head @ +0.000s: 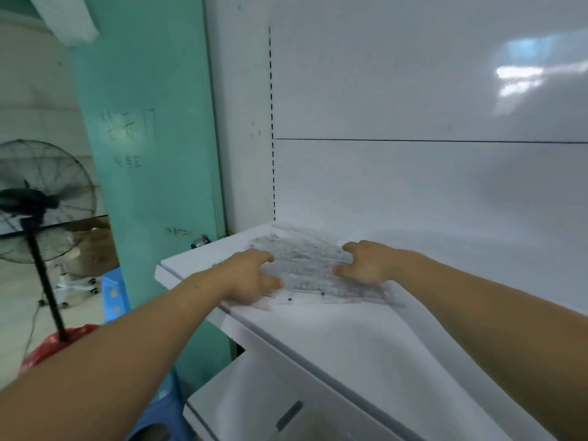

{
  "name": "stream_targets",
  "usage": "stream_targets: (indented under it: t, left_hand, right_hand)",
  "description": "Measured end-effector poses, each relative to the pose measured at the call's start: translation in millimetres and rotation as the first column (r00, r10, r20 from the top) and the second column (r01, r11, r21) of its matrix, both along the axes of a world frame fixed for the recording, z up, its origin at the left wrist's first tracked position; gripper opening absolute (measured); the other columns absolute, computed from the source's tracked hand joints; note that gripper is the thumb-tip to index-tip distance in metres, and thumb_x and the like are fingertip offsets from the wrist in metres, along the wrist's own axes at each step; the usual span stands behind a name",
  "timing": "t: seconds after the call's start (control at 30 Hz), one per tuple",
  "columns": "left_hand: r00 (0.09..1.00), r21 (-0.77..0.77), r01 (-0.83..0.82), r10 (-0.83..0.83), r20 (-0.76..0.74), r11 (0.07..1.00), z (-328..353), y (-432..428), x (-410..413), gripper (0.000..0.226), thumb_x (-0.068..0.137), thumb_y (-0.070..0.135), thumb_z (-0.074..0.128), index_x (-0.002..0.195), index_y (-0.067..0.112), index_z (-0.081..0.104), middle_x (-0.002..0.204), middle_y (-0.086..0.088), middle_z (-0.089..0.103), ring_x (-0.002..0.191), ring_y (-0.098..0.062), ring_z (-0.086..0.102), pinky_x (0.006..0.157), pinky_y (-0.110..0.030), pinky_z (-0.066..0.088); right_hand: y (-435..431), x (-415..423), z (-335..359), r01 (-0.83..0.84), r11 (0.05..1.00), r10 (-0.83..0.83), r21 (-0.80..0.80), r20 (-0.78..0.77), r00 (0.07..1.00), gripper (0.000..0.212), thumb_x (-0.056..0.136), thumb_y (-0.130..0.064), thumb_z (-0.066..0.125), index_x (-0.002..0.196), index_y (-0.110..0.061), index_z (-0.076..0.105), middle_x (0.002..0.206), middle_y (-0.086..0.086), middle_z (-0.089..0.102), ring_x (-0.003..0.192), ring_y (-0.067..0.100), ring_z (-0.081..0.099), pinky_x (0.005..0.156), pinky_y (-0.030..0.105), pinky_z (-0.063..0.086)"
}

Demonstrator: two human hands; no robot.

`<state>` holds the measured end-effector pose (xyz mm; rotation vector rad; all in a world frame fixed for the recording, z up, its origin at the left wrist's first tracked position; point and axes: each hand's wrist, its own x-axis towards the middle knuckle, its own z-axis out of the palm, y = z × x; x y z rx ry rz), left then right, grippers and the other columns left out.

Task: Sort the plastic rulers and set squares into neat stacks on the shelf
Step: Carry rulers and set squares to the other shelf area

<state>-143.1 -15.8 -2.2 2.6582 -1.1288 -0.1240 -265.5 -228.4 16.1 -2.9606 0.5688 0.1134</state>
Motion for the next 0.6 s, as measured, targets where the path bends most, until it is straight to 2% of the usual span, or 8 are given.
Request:
stream_targets:
  t: [0.07,0.17,0.23,0.33,0.4,0.43,0.53,0.6]
  left_hand:
    - [0.999,0.008,0.04,-0.04,-0.001,0.999,-2,-18,16,0.076,0.084,0.06,0.053,0.147,0.028,0.025,0.157,0.002,0.019,0.141,-0.02,0.024,0.115,-0.036,0.023]
    - [0.994,0.089,0.105,-0.104,-0.021,0.99,3,-36,34,0.078,0.085,0.062,0.05,0.149,0.03,0.02,0.158,0.004,0.012,0.144,-0.02,0.018,0.117,-0.037,0.018]
    - [0.991,0.124,0.128,-0.123,-0.041,0.984,8,-45,47,0.072,0.085,0.061,0.05,0.146,0.029,0.029,0.155,0.003,0.024,0.139,-0.021,0.029,0.113,-0.035,0.025]
    - [0.981,0.113,0.182,-0.188,0.048,0.977,15,-51,63,0.047,0.089,0.049,0.054,0.13,0.027,0.052,0.138,0.001,0.048,0.119,-0.018,0.048,0.1,-0.03,0.038]
    - [0.963,0.078,0.237,-0.245,0.112,0.968,18,-53,70,0.033,0.091,0.039,0.053,0.122,0.026,0.058,0.126,0.002,0.056,0.104,-0.013,0.051,0.089,-0.024,0.039]
    - [0.954,0.049,0.267,-0.271,0.128,0.963,19,-54,71,0.031,0.093,0.037,0.052,0.121,0.025,0.059,0.125,0.002,0.057,0.103,-0.013,0.051,0.087,-0.023,0.038]
    - [0.927,-0.032,0.374,-0.372,0.052,0.927,16,-54,74,0.048,0.088,0.053,0.053,0.13,0.028,0.052,0.141,0.004,0.045,0.125,-0.016,0.044,0.101,-0.028,0.034]
    - [0.892,0.043,0.453,-0.453,-0.018,0.89,13,-52,73,0.065,0.081,0.059,0.059,0.138,0.03,0.043,0.147,0.007,0.036,0.134,-0.016,0.036,0.108,-0.03,0.03]
  right_hand:
    - [-12,19,-1,0.008,1.0,-0.008,0.012,-0.036,0.999,0.081,0.09,-0.061,0.043,0.151,-0.015,0.017,0.156,0.008,0.022,0.139,0.027,0.029,0.108,0.036,0.028]
    - [-24,39,-3,-0.014,1.0,0.014,0.006,-0.015,1.0,0.073,0.089,-0.06,0.048,0.144,-0.014,0.035,0.148,0.008,0.038,0.131,0.026,0.04,0.104,0.036,0.034]
    - [-29,48,-3,-0.027,0.999,0.026,0.029,0.03,0.999,0.063,0.089,-0.056,0.052,0.137,-0.017,0.045,0.135,0.008,0.05,0.112,0.024,0.05,0.093,0.033,0.04]
    - [-29,55,-1,-0.046,0.997,0.041,0.064,0.078,0.996,0.049,0.087,-0.05,0.059,0.127,-0.021,0.055,0.12,0.004,0.059,0.092,0.017,0.051,0.08,0.027,0.039]
    - [-25,58,1,-0.038,0.997,0.032,0.064,0.096,0.995,0.048,0.087,-0.048,0.059,0.128,-0.022,0.055,0.119,0.002,0.059,0.095,0.016,0.051,0.082,0.026,0.039]
    - [-23,59,2,-0.024,0.998,0.018,0.057,0.1,0.995,0.049,0.089,-0.049,0.057,0.13,-0.023,0.053,0.12,0.002,0.059,0.097,0.016,0.051,0.085,0.025,0.039]
    - [-16,59,2,0.047,0.999,-0.05,0.025,0.131,0.99,0.049,0.092,-0.052,0.05,0.134,-0.027,0.048,0.123,0.003,0.059,0.105,0.019,0.051,0.089,0.027,0.038]
    - [-10,56,2,0.105,0.994,-0.106,0.019,0.157,0.982,0.048,0.094,-0.052,0.046,0.136,-0.029,0.046,0.123,0.005,0.058,0.112,0.021,0.051,0.092,0.029,0.037]
